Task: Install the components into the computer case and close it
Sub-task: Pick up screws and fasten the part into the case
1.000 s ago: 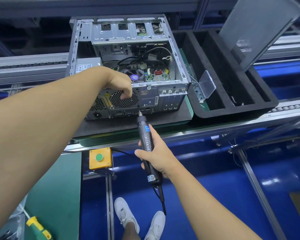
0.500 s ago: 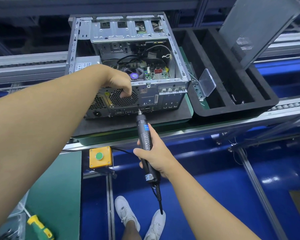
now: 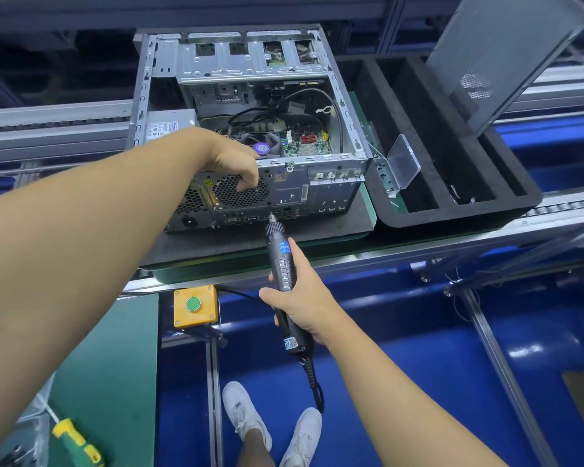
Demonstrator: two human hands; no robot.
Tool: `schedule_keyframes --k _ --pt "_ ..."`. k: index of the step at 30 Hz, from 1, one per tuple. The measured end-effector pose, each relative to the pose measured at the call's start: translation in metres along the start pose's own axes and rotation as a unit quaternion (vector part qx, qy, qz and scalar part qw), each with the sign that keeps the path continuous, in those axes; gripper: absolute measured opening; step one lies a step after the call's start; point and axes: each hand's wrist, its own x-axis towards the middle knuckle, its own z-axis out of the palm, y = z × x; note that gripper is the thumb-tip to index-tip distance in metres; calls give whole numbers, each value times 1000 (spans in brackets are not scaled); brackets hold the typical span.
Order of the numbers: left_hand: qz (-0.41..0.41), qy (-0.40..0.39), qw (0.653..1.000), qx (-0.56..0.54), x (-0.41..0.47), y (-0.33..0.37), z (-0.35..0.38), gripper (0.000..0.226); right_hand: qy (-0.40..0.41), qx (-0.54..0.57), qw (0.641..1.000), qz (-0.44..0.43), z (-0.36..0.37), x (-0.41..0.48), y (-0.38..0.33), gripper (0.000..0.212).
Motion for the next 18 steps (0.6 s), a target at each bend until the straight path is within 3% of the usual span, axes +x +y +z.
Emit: schedule_keyframes --k 3,6,8,9,11,12,13,14,17,18 --pt "-23 -10 999 -39 3 -1 0 24 3 -4 1000 -5 -1 -1 0 105" --pt "-21 -10 998 -53 7 -3 0 12 4 -7 1000 -4 -3 -2 0 103" --pt "-14 -29 997 -64 7 -5 -1 16 0 -7 1000 -2 -4 -4 2 103" --pt "-13 -45 996 -74 5 -4 -1 31 -4 -6 1000 -2 -5 -5 4 103" --pt "-22 -33 990 -134 0 0 -1 88 -14 4 1000 -3 -7 -7 6 102" --pt "-33 -7 985 -167 2 1 -3 105 -18 8 1000 -4 -8 -8 7 102" --pt "-42 10 981 -191 5 2 -4 108 -20 9 1000 -5 -8 -9 7 102" --pt "-46 13 980 -193 6 2 -4 99 -21 7 1000 -6 -9 -10 8 101" --pt "-35 -38 983 -178 10 1 -3 41 -20 2 1000 -6 -10 -11 11 101" --pt "-33 -41 986 -161 12 1 -3 38 -20 0 1000 -4 -10 -12 13 101"
